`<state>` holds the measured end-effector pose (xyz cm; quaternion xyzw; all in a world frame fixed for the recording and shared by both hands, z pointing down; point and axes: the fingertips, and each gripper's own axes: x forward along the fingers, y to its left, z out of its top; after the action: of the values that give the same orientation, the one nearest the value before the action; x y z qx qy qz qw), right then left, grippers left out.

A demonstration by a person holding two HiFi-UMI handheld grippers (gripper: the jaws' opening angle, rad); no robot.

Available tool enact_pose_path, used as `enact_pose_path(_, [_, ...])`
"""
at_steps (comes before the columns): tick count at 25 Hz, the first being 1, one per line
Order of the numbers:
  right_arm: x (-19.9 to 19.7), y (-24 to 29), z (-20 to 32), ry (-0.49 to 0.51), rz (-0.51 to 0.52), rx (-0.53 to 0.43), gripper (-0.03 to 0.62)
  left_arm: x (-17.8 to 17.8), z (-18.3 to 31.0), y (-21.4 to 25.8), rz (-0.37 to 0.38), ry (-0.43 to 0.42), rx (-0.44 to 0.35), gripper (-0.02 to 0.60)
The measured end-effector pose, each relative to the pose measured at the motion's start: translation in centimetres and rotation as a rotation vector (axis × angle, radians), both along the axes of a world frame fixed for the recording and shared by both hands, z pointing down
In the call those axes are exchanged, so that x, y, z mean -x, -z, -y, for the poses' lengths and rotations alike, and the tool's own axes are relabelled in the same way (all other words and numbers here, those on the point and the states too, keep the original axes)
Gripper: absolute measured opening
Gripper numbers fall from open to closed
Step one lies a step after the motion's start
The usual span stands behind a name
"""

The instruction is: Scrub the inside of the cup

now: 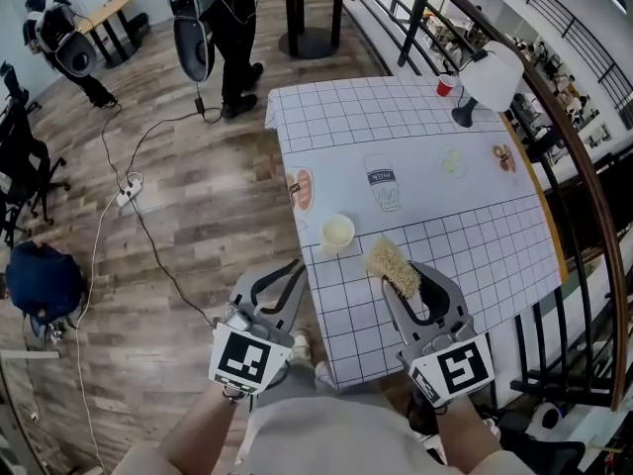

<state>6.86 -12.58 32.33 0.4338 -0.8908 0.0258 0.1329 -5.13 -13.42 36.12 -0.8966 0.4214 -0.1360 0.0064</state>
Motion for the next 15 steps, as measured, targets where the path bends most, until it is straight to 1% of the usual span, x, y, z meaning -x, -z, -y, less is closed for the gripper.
enact_pose_path(2, [0.0,-0.6,0.8,-0.003,0.002,0.007,0.137,-0.4,1.0,-1.4,0.041,-0.026,0.018,0.032])
enact_pose_path(3, [0.0,-1.0,1.1,-0.003,0.004,0.011,0.137,-0.6,1.5,-2.2,0.058,-0.042,0.029,0.052])
enact_pose_path(6, [0.5,-2.2,2.1,0.013,0.0,0.033,0.137,-0.9,2.7,-4.8,0.087,-0.067,0.088,0.097])
enact_pose_path(11, [1.3,-4.3,3.7,0.039,-0.013,0.068,0.137,-1.3,4.8,-9.3,0.127,-0.083,0.166,0.11])
enact_pose_path(13, [1.5,-5.3,4.3,0.041,-0.014,0.083,0.137,-1.6,5.1,-11.6,0.162,-0.095,0.211,0.124])
enact_pose_path(15, [1.6,-6.5,4.9,0.041,-0.015,0.101,0.137,-2.1,5.3,-13.5,0.203,-0.11,0.237,0.129])
